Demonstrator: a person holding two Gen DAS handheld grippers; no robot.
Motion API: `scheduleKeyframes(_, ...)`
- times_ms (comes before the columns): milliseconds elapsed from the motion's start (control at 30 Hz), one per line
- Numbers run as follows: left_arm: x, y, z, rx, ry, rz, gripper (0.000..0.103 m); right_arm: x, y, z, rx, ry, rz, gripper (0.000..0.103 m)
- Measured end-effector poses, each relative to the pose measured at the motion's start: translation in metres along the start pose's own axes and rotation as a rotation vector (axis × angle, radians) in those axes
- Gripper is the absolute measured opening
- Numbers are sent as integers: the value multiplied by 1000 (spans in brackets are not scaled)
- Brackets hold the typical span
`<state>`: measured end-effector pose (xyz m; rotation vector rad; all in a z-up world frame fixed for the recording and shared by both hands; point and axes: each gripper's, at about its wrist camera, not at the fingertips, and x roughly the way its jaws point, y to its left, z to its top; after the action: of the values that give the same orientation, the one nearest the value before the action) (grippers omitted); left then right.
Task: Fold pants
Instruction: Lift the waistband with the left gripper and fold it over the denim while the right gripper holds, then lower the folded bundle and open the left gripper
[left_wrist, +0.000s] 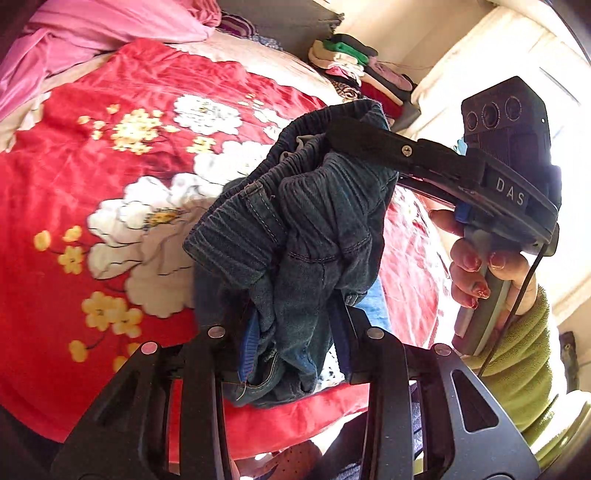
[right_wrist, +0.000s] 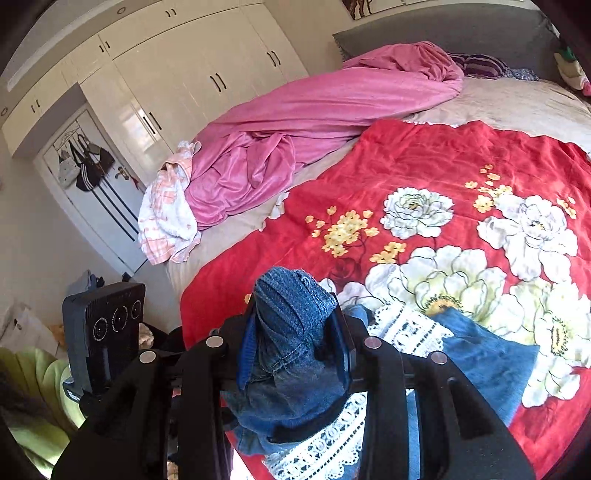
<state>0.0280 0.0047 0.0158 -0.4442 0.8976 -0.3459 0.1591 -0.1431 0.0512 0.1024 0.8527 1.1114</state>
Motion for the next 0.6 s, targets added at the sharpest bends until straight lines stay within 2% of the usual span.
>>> scheduleKeyframes(67,11,-11,-1,24,11,-18,26,-13,-11,-10,28,-14,-11,37)
scheduleKeyframes(133,16,-20,-5,57,31,-57,26,-30,-25,-21,74,-33,-52,55)
scheduleKeyframes(200,15,-26,-12,98,41,-93,26,-49,-40,-35,121,-60,-88,58)
scheduleKeyframes(267,14,-27,-16,122,37,-94,26,-64,-51,-51,159,-75,-140,59)
scheduleKeyframes(367,13,-29,-14,111,17,-60,26,-75,-56,-70,184,-74,-213,59)
scheduleKeyframes(467,22,-31,-9,122,16,6,26,-69,-50,-79,184,-59,-245,59)
scheduleKeyframes(533,33,-32,-9,133,36,21,26,-59,-45,-81,168,-42,-257,63)
scheduleKeyframes(600,45,-38,-17,165,74,63,26,-47,-39,-84,129,3,-290,64)
